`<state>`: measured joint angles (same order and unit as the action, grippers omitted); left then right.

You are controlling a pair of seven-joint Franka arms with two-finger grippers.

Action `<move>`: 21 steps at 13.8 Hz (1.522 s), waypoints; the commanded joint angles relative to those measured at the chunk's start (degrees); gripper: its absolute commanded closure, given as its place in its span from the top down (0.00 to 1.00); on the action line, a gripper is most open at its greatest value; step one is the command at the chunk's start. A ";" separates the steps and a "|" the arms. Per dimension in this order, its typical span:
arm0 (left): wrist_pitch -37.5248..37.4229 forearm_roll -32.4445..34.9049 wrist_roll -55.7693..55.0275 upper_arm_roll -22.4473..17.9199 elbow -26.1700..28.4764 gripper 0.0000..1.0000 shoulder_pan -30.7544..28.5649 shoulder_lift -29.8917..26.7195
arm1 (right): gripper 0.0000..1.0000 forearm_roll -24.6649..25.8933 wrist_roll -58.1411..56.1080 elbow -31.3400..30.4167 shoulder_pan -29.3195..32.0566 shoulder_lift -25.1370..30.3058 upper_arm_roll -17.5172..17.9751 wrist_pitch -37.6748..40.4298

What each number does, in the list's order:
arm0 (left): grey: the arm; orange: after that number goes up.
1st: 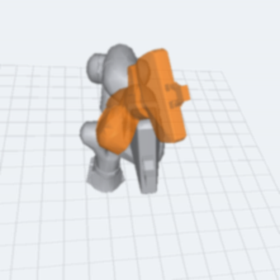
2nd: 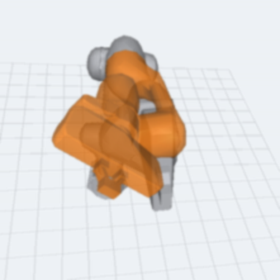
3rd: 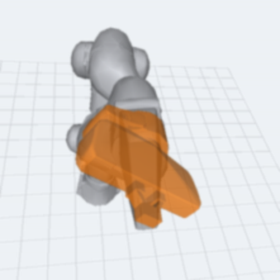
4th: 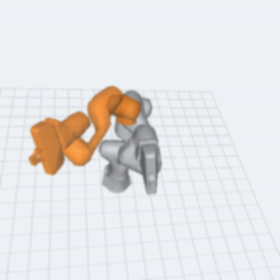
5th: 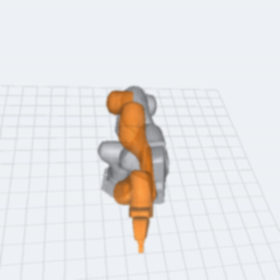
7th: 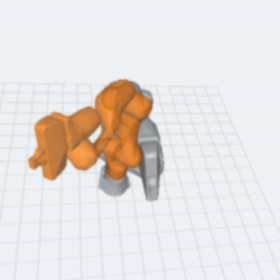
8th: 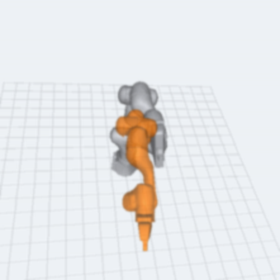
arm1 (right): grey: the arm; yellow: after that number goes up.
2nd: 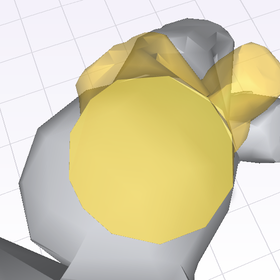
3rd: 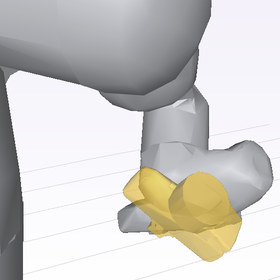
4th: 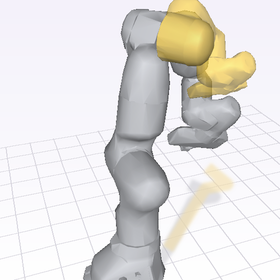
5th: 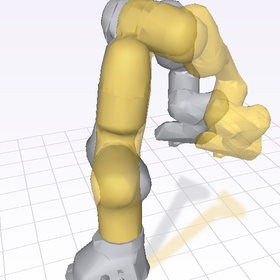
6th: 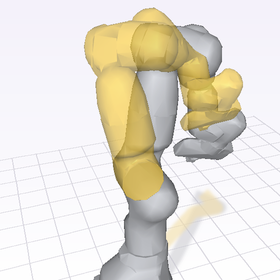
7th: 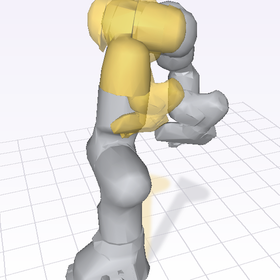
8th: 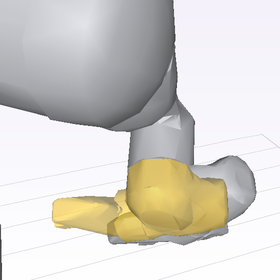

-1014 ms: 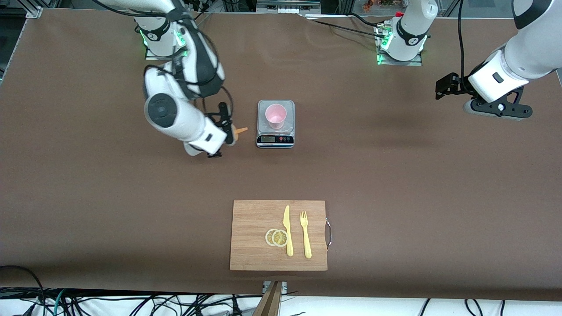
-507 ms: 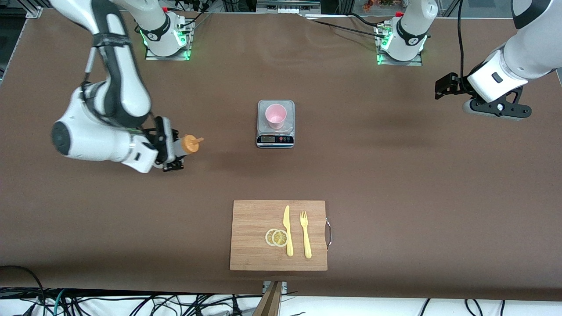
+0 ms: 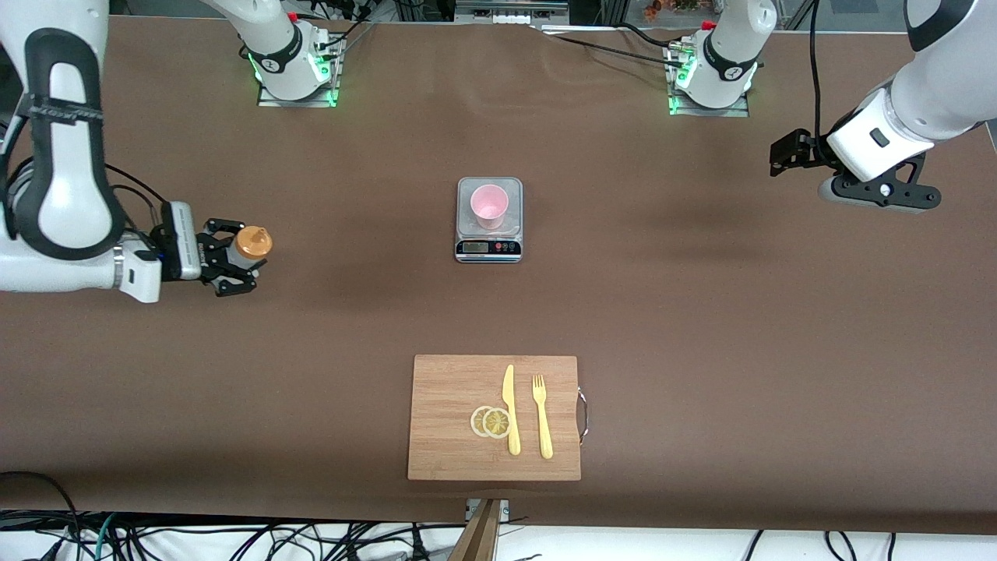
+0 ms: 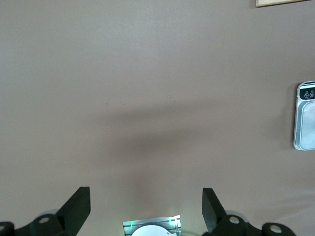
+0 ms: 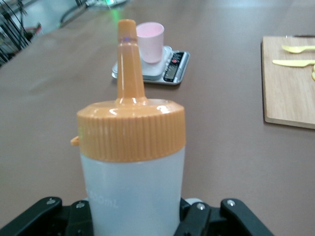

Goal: Add sauce to pink cup with both arms
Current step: 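Carry the sauce bottle back to its spot with the right gripper, then lower the sauce bottle upright onto the table with the right gripper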

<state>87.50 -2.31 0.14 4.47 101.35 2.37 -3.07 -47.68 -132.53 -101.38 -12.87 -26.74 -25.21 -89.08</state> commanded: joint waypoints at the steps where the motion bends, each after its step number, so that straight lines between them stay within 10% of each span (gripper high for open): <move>1: -1.72 0.46 -1.28 0.02 -1.25 1.00 0.36 0.26 | 0.00 -3.82 -6.31 -0.83 4.85 -1.90 0.78 5.57; 21: -3.04 0.46 -1.45 0.02 -1.25 1.00 0.36 0.26 | 0.00 -16.75 -25.41 -3.56 14.10 -17.82 1.31 21.85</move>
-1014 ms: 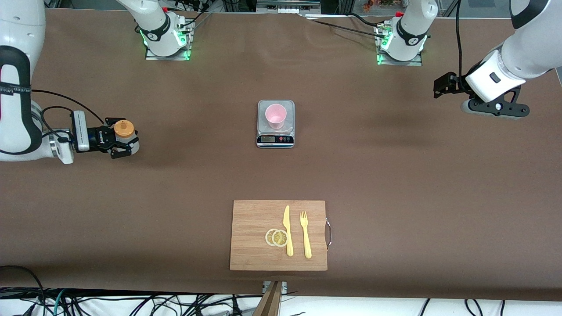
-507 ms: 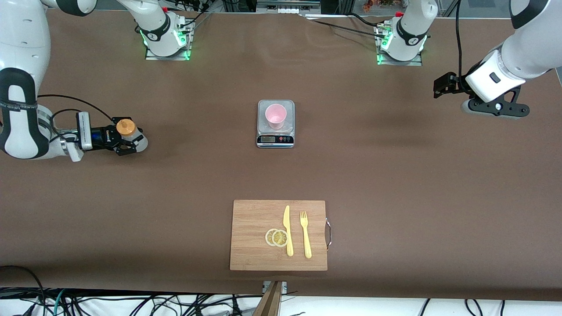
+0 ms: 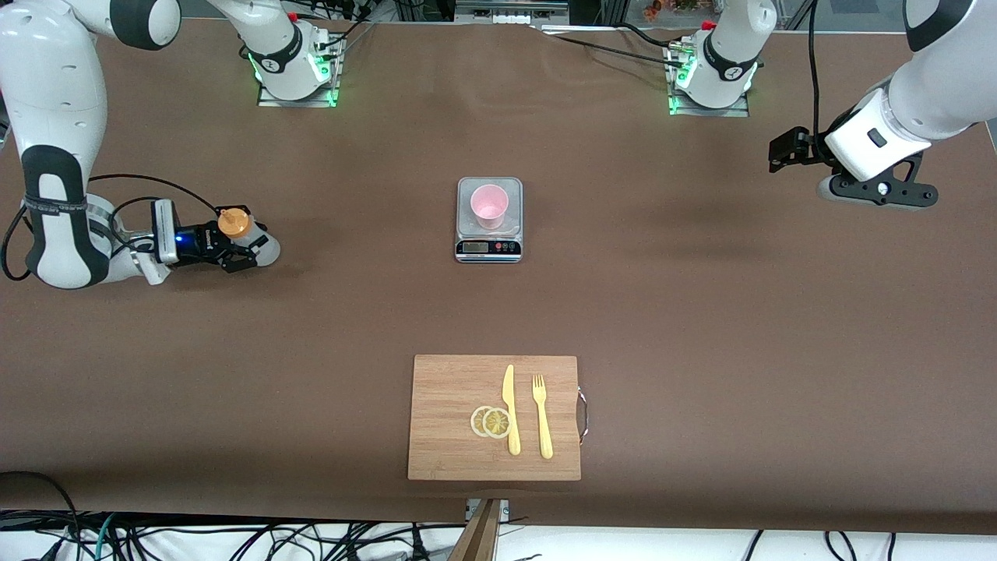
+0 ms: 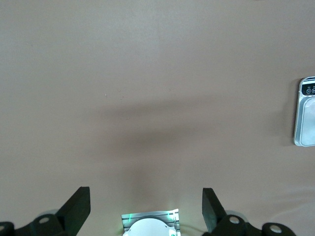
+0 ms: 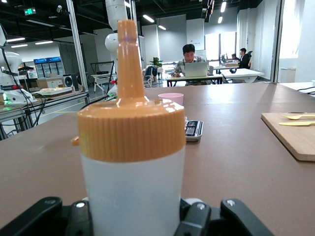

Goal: Add sauce to pink cup with both arms
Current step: 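Lower the sauce bottle upright onto the table with the right gripper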

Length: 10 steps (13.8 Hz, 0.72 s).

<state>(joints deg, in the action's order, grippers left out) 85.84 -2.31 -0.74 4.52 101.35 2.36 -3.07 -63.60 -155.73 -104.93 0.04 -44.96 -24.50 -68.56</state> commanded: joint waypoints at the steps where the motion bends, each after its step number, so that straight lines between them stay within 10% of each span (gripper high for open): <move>1: -1.37 0.46 -0.58 -0.04 -1.24 1.00 0.36 0.26 | 0.00 -0.82 -2.21 0.16 1.10 0.40 0.59 1.06; 10: -1.37 0.46 -0.58 -0.04 -1.24 1.00 0.36 0.26 | 0.00 -2.32 -2.21 0.34 1.01 -2.15 0.68 0.71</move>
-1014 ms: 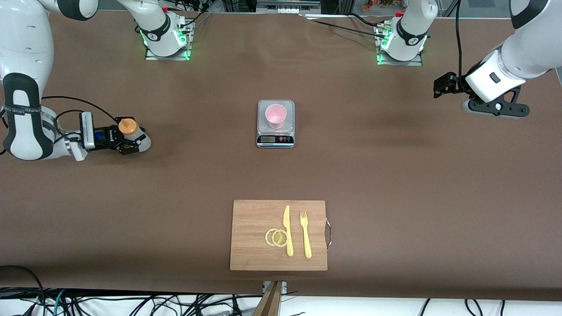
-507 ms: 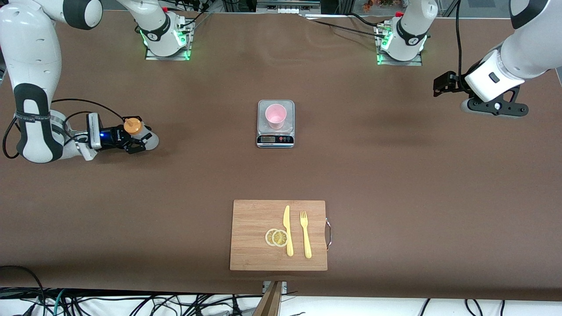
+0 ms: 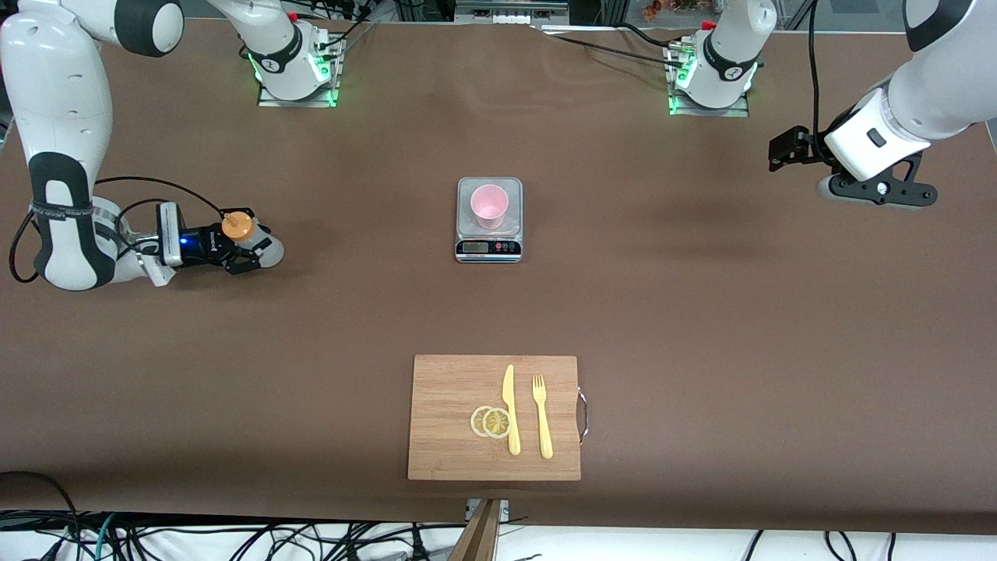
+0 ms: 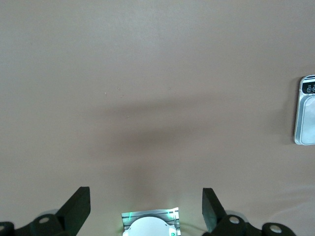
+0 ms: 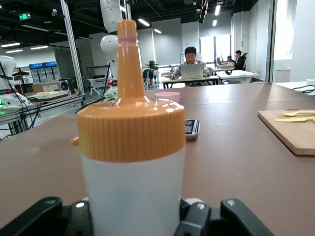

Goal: Add sauce to pink cup with both arms
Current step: 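Lower the sauce bottle upright onto the table with the right gripper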

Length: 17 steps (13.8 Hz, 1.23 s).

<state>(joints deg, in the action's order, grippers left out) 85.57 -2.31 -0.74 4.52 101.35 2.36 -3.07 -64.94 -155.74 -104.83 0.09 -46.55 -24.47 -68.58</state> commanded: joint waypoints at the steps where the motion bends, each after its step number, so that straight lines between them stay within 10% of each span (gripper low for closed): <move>1: -1.11 0.37 -0.66 -0.04 -1.24 1.00 0.36 0.26 | 0.00 -0.98 -2.29 0.24 0.97 -0.91 0.65 0.64; 13: -1.11 0.37 -1.37 0.05 -1.24 1.00 0.45 0.26 | 0.07 -4.41 -2.73 0.68 0.88 -3.63 1.00 0.38; 14: -1.11 0.37 -1.28 0.05 -1.24 1.00 0.45 0.26 | 0.16 -4.41 -2.64 0.68 0.88 -3.63 1.00 0.29; 16: -1.11 0.37 -1.28 0.05 -1.24 1.00 0.45 0.26 | 0.99 -4.49 -2.73 0.94 1.05 -3.63 1.00 0.03; 17: -1.11 0.37 -1.28 0.05 -1.24 1.00 0.45 0.26 | 1.00 -4.58 -2.73 1.38 1.05 -3.63 1.00 0.02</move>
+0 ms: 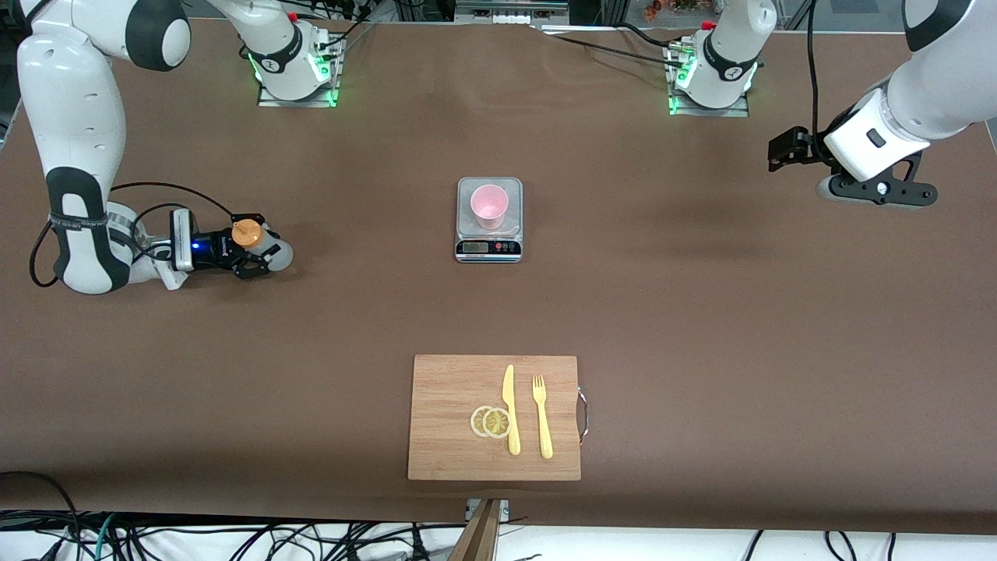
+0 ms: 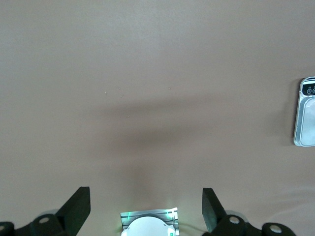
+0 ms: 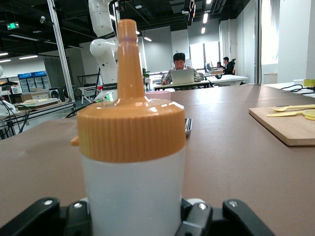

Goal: Add sauce to pink cup with both arms
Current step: 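Lower the sauce bottle upright onto the table with the right gripper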

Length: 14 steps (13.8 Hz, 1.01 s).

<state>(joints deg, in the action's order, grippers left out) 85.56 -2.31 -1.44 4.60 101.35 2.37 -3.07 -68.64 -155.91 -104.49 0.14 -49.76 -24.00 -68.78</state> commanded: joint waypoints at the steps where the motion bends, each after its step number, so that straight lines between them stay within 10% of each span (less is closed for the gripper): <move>1: -1.10 0.37 -0.59 -0.03 -1.24 1.00 0.45 0.26 | 1.00 -0.88 -2.47 1.04 1.00 -0.42 0.53 0.22; 14: -3.90 -0.76 -0.32 2.50 -1.24 1.00 0.45 0.26 | 1.00 -1.93 9.64 10.52 1.00 0.72 0.44 1.19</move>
<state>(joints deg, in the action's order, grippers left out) 84.48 -2.41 -1.54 5.62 101.34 2.39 -3.07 -69.32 -150.81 -96.72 0.48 -49.67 -24.00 -68.55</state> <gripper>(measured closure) 0.000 0.000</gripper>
